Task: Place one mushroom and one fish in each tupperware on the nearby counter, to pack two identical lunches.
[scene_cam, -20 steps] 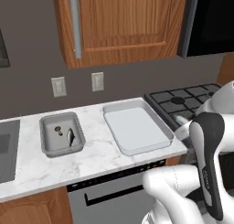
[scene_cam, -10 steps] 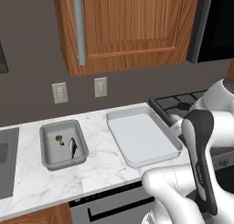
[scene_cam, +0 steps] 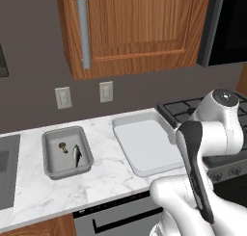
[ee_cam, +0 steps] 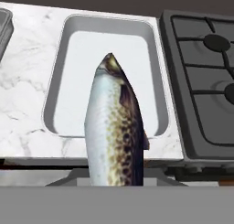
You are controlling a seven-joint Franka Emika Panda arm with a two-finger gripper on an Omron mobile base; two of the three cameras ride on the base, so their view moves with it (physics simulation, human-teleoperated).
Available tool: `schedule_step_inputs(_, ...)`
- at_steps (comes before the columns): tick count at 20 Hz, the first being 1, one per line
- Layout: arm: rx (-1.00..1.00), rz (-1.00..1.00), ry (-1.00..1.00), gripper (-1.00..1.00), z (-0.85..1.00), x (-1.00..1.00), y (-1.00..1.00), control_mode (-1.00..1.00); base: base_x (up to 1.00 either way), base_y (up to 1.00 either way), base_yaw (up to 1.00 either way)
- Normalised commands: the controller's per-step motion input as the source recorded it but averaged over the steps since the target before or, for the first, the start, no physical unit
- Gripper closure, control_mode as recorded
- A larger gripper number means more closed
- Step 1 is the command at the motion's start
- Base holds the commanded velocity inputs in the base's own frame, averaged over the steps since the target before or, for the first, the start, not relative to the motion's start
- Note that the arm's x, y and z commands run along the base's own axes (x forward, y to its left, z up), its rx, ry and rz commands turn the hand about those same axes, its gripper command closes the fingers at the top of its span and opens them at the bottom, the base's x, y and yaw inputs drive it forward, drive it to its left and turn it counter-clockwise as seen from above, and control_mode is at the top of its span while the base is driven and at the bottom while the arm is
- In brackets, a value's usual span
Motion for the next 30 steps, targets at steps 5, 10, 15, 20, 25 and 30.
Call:
schedule_step_inputs(5, 0.0, -0.18, 0.01, 1.0, -0.17, 0.22, 0.01, -1.0, 0.0, 0.0, 0.0)
schedule_step_inputs(10, 0.0, -0.16, 0.07, 1.0, -0.1, 0.43, 0.0, -1.0, 0.0, 0.0, 0.0)
schedule_step_inputs(15, 0.01, -0.05, 0.09, 1.0, -0.14, 0.47, -0.02, -1.0, 0.0, 0.0, 0.0)
schedule_step_inputs(20, 0.0, 0.0, 0.06, 1.0, -0.3, 0.39, -0.03, -1.0, 0.0, 0.0, 0.0)
schedule_step_inputs(25, 0.0, 0.0, 0.03, 1.0, -0.48, 0.32, -0.08, -1.0, 0.0, 0.0, 0.0)
schedule_step_inputs(30, 0.0, 0.0, 0.0, 1.0, -0.5, 0.19, -0.12, -1.0, 0.0, 0.0, 0.0)
